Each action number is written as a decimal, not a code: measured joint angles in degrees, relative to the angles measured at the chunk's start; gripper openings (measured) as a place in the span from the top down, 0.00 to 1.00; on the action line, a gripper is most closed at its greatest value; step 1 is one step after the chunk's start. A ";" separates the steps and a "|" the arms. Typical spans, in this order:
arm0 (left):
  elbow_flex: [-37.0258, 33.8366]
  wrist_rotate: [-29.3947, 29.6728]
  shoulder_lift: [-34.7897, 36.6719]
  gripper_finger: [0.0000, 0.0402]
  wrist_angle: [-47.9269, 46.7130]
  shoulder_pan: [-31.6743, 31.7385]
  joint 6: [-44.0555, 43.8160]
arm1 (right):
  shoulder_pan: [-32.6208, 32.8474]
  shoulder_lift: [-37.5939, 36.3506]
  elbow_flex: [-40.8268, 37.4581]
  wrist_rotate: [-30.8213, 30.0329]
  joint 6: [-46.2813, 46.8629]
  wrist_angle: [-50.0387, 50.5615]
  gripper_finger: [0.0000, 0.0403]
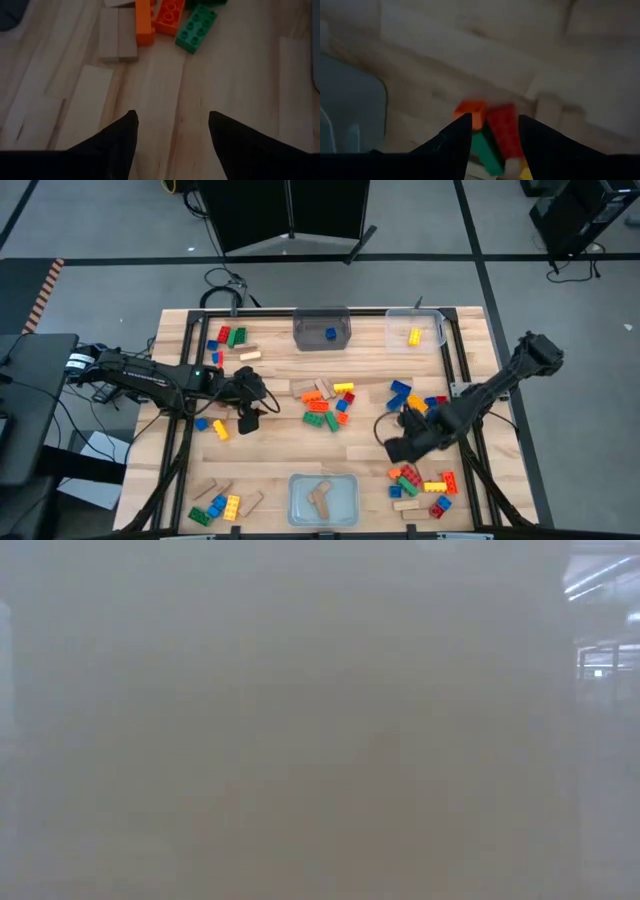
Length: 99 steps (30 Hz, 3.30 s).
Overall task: Sort blocks by size
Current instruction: Put the small orange game piece into the black bin
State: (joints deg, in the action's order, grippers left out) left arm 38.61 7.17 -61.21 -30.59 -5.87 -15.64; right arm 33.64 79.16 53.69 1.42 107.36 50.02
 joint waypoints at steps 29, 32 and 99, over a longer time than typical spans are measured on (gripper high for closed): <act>0.00 3.05 -0.02 0.38 7.12 0.00 -0.02 | 2.33 20.30 12.34 -3.11 -9.21 2.01 0.32; 0.00 3.05 -0.02 0.38 7.11 0.00 -0.02 | 2.37 22.20 12.09 -1.53 -13.42 0.97 0.30; -0.95 2.95 2.29 0.38 -11.38 2.12 4.87 | -62.85 49.06 64.35 -1.33 -84.57 10.01 0.45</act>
State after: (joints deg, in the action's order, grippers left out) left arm 37.66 10.12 -58.92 -41.97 -3.75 -10.77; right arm -29.22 128.22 118.04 0.09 22.79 60.03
